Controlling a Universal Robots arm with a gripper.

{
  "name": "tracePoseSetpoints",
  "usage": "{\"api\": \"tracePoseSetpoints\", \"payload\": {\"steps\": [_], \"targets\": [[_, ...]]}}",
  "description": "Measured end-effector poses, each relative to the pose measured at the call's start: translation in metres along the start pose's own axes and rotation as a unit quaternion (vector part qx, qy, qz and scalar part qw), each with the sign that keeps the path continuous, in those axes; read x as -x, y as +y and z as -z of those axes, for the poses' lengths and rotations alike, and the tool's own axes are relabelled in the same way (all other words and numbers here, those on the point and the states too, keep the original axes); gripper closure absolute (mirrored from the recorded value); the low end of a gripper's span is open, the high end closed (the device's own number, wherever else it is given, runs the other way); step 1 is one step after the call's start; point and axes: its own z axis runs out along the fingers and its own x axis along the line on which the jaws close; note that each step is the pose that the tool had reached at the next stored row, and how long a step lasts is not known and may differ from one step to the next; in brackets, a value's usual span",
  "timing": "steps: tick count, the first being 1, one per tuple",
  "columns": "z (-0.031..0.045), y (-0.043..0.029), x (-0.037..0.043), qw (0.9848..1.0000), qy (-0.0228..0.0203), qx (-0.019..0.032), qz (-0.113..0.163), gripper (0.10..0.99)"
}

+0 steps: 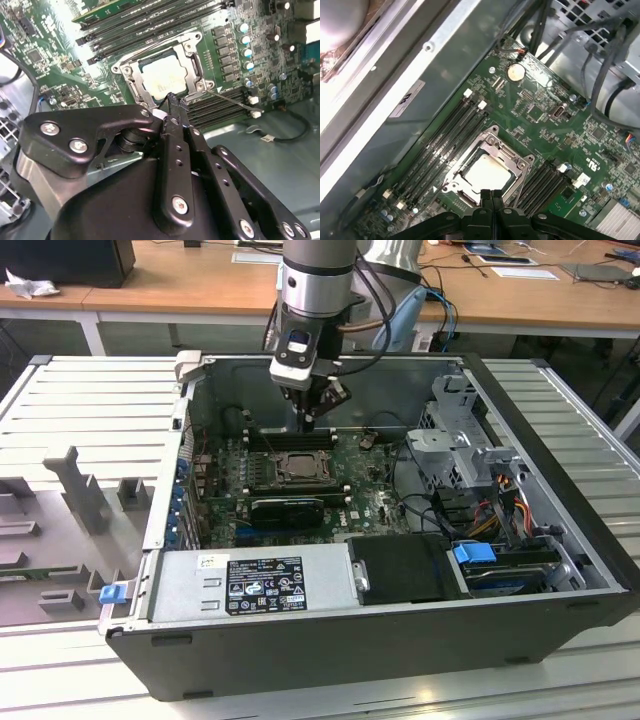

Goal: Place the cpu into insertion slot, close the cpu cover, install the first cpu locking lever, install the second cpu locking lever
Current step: 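Install the first cpu locking lever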

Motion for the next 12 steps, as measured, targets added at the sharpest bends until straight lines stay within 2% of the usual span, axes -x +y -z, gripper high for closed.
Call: {"api": "tracePoseSetpoints", "payload": {"steps": [3,6,8,11,12], "targets": [[0.0,0.0,0.0,0.9997,-0.0006,-0.0001,0.026,0.98],[-0.0002,0.0,0.0,0.9979,-0.0014,-0.0002,0.065,0.98],[-0.0005,0.0,0.0,0.9949,-0.0023,-0.0004,0.101,0.98],[-0.0013,0.0,-0.0001,0.9916,-0.0041,0.0007,0.129,0.98],[-0.0015,0.0,0.0,0.9912,-0.0058,0.002,0.133,0.98]]}}
